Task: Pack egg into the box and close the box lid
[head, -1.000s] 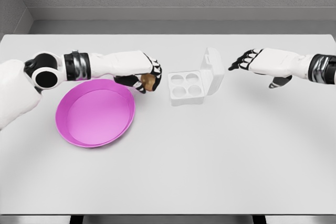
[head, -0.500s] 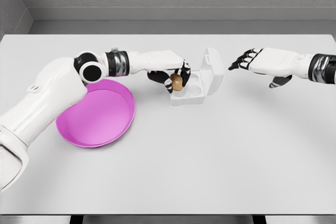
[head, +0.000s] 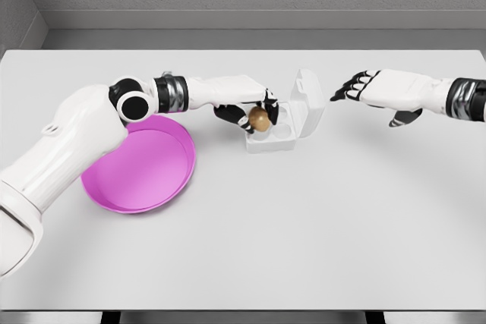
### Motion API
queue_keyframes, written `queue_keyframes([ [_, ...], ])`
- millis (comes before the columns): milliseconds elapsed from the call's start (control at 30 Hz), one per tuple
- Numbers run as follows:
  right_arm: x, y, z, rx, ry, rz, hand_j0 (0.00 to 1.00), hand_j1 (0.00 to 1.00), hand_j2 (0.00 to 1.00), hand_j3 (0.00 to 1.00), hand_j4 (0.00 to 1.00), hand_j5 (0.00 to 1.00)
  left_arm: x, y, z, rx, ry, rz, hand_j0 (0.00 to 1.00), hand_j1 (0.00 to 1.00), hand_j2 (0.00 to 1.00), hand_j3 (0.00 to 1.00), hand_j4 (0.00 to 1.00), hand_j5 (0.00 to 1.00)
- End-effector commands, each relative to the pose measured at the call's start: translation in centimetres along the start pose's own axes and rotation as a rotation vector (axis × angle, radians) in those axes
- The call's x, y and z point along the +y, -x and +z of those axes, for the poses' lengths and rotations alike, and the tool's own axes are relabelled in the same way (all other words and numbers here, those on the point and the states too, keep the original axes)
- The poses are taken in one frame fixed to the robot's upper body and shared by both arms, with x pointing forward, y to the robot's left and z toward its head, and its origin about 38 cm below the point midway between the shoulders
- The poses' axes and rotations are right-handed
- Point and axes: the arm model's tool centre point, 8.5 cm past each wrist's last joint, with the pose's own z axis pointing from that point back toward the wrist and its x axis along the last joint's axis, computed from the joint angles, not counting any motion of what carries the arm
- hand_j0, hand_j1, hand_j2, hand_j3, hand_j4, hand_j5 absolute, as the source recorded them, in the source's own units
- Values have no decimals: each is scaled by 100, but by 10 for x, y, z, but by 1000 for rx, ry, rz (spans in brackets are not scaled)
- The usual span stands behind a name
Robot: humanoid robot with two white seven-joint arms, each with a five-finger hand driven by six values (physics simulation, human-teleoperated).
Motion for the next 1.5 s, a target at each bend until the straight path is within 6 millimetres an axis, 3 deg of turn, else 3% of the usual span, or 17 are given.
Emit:
queue_keyframes([
  [0,-1,1,1,3,3,-3,100,100,100,100,100,100,1,0,0,-1,-7,7,57,57,57,57,57,57],
  [167,0,1,1,2,3,-5,100,100,100,100,100,100,1,1,2,1,-10,7,63,63,63,63,63,63],
  [567,0,0,1,1,3,-4,100,100,100,100,100,100,4,-6,4,-22,-21,-4,63,63,63,63,63,63],
  [700,-1,0,1,0,4,-3,100,100,100,100,100,100,5,0,14,-8,-35,12,79,79,79,79,79,79],
  [933,-6,-4,0,-9,14,10,100,100,100,100,100,100,5,4,20,1,-43,23,94,94,94,94,94,94],
  [1467,-7,-6,-1,-15,15,16,100,100,100,100,100,100,6,10,29,15,-50,33,97,97,97,97,97,97],
])
